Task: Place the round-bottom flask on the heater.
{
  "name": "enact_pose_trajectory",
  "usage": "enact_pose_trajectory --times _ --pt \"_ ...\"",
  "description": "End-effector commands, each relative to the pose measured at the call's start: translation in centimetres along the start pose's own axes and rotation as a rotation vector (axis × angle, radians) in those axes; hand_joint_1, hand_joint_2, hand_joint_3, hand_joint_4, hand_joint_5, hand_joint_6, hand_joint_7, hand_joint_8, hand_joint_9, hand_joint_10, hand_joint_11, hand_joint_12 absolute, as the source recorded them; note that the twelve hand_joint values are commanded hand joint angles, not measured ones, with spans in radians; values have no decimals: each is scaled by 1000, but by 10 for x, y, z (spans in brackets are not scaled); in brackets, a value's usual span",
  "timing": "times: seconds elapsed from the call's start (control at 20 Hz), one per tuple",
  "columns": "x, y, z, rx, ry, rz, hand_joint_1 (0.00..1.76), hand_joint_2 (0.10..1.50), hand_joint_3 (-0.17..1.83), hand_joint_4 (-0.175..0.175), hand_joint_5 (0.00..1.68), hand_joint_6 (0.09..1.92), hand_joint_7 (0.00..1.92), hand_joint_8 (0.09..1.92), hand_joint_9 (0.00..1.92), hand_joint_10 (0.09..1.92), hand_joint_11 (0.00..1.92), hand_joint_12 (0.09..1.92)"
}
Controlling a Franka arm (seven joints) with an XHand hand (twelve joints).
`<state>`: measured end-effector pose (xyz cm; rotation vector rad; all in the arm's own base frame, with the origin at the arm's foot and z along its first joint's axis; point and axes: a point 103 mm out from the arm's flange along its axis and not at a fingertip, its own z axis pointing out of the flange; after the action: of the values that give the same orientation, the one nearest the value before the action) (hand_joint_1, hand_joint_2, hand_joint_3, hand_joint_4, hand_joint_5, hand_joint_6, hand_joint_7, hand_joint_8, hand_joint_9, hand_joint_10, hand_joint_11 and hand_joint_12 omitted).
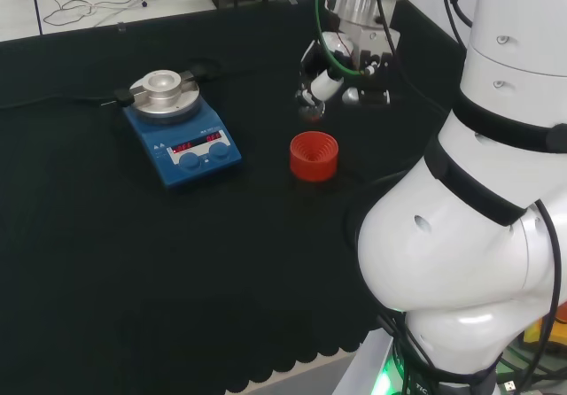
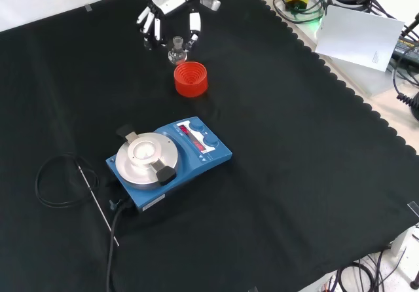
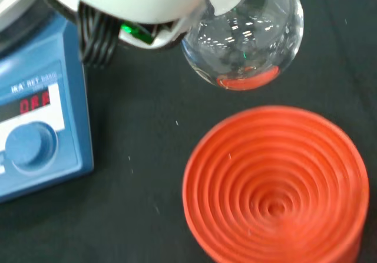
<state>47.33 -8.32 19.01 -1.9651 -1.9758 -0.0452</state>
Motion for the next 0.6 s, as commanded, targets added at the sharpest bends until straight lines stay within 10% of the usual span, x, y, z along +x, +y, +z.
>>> enact_pose_trajectory --times 0.05,0.6 --pt "38 24 -23 9 -23 -26 1091 597 910 175 1136 1045 581 687 752 565 314 1376" --pt "79 82 -53 26 -43 -148 1092 594 914 175 1137 1045 581 686 753 563 316 1374"
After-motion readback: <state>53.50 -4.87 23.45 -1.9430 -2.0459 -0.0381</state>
